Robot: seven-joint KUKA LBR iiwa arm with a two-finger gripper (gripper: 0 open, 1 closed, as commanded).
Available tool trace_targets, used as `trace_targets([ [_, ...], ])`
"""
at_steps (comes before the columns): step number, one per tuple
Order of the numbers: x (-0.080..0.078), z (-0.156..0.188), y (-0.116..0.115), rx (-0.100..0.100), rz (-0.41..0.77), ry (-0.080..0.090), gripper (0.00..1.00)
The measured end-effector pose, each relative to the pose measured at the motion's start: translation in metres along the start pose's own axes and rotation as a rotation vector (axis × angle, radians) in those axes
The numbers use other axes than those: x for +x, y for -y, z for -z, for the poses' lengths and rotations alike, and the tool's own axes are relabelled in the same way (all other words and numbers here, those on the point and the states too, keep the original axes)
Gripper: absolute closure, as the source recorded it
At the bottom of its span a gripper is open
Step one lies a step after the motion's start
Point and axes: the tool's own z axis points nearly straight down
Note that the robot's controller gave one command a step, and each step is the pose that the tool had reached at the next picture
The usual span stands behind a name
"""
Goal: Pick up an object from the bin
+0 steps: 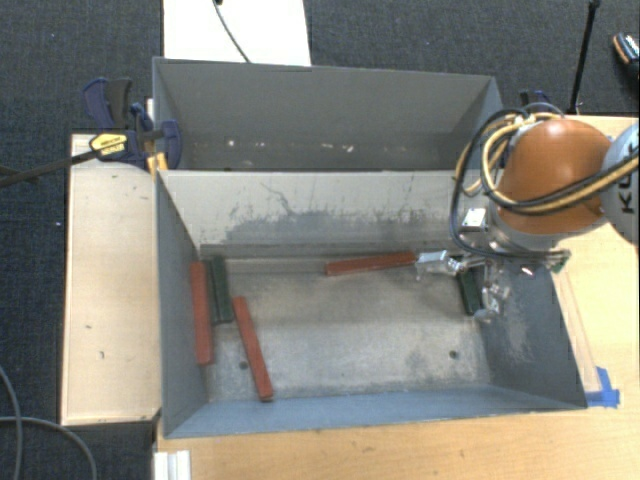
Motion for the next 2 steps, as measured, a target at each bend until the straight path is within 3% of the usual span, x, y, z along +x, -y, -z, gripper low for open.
trace_targets([
  [1, 0.024, -0.001, 0.029, -0.008, 0.276, 0.002, 0.00],
  [2, -0.028, -0.030, -0.006, -0.004, 0.107, -0.001, 0.00],
])
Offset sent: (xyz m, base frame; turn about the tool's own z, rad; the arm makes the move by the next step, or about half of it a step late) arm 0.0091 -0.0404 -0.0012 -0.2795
